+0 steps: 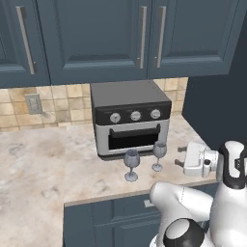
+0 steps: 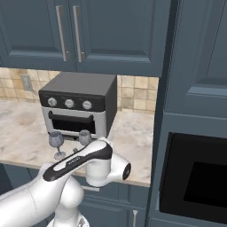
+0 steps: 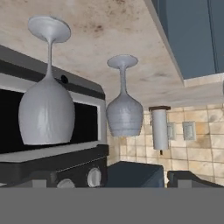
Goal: Retrieve the wine glasses from the counter and place one next to each plate.
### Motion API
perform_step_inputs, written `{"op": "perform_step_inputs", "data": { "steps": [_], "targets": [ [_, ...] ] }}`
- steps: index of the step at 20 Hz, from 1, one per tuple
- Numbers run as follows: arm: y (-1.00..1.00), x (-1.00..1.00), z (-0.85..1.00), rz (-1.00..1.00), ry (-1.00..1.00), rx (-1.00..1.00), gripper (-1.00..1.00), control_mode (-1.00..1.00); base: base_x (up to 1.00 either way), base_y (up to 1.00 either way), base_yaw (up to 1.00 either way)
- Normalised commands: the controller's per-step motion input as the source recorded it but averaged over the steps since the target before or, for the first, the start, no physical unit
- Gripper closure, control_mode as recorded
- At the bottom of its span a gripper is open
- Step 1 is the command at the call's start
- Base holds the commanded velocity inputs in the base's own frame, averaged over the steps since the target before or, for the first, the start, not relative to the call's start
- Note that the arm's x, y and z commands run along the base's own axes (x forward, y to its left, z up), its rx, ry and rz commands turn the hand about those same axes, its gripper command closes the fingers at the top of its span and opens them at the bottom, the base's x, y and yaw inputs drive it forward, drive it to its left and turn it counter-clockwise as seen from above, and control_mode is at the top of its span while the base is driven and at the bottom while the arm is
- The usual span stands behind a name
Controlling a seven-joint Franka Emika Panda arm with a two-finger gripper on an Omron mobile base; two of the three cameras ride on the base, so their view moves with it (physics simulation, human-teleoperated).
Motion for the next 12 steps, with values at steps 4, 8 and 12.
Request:
{"op": "perform_step_inputs", "data": {
  "steps": [4, 8, 12],
  "targets": [
    [-0.01, 0.15, -0.28, 0.0, 0.06, 0.0, -1.0, -1.0, 0.0, 0.0, 0.0],
    [0.0, 0.21, -0.29, 0.0, 0.11, 0.0, -1.0, -1.0, 0.0, 0.0, 0.0],
    [0.0, 0.25, -0.29, 0.0, 0.15, 0.0, -1.0, -1.0, 0.0, 0.0, 0.0]
  ]
}}
